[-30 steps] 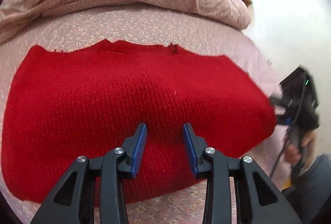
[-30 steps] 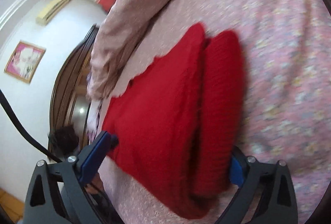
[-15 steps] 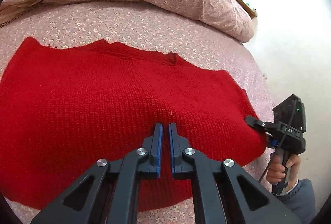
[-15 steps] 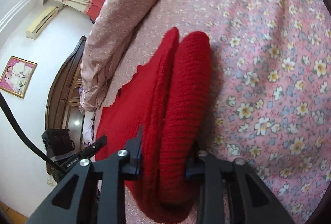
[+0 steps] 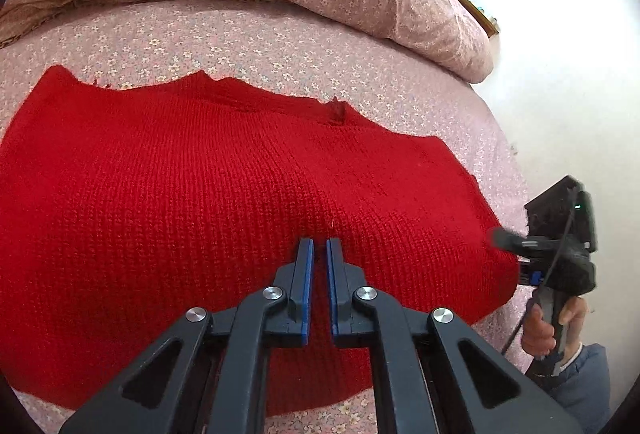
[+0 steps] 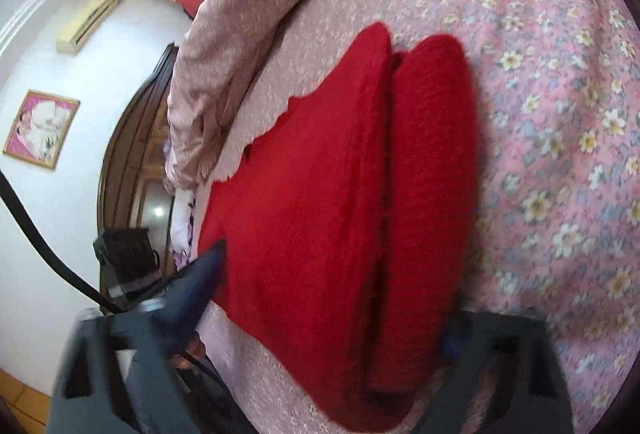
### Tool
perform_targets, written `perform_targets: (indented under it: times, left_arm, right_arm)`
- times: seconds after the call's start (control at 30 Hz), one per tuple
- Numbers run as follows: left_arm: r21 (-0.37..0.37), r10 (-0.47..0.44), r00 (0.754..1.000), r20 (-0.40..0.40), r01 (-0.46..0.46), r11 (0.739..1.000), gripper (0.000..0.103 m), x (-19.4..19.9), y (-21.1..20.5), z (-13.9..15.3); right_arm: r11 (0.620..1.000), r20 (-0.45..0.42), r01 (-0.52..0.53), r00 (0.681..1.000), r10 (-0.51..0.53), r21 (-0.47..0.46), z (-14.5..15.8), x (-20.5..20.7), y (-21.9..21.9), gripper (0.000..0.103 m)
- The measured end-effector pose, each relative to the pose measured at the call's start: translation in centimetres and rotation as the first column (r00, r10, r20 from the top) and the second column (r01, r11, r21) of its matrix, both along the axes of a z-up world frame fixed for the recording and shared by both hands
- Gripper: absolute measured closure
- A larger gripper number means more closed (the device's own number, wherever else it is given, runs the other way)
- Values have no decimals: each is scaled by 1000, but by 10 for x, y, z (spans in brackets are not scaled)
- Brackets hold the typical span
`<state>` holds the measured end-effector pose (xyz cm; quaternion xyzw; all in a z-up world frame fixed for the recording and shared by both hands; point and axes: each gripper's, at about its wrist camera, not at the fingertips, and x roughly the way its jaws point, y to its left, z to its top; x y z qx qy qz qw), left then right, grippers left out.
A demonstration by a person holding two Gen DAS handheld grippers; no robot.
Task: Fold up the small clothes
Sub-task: 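Grasp the side of the red cardigan with the right tool, then lift the held side and fold it over the cardigan with the right tool, release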
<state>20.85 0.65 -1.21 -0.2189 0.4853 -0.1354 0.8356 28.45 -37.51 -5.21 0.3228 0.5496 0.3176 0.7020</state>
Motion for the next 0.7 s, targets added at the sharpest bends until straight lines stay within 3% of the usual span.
perform_targets:
  times: [0.03,0.1,0.2,0.27,0.33,0.43,0.5,0.53,0.57,0.63,0.7]
  left_arm:
    - [-13,2,1000,9,-2,1000,103,-1,1,4]
    - [-9,5,999,48,-4,1000,103,-1,1,13]
    - [6,-15,999,48,15,1000,103,7,-7,13]
    - [40,-13,1000,-18,14,999,103,16,-14,-6]
    - [2,11,999,-42,-11,1000,103,19,-13,-24]
    - [35,26,998,-61,-23,999,103,21,-14,-11]
    - [59,34,999,-31,-32,998,103,15,-18,6]
    - [112,35,999,-25,-32,993,103,15,-23,7]
    - [147,43,997,-67,-33,989,103,18,-26,-5]
    - [133,51,997,-62,-43,990,103,18,-25,-17]
    - [132,51,998,-47,-45,990,103,16,-24,-10]
  right_arm:
    - [1000,-24,21,1000,-21,-3,-5,2,-5,67]
    - [999,-61,45,997,-44,12,-14,2,-10,77]
    - [998,-11,34,999,-35,-54,-6,0,-2,78]
    - [995,26,28,999,-26,-97,4,-1,4,79]
    - [994,48,29,999,-25,-104,16,-2,8,80]
    - [988,98,24,995,-9,-151,40,-5,19,80]
    - [981,125,19,992,5,-192,54,-8,25,80]
    - [976,138,21,990,9,-217,62,-9,30,80]
    - [970,143,23,990,13,-243,69,-10,33,80]
    - [960,146,27,989,14,-279,84,-12,45,81]
    - [938,166,33,986,26,-345,100,-16,64,81]
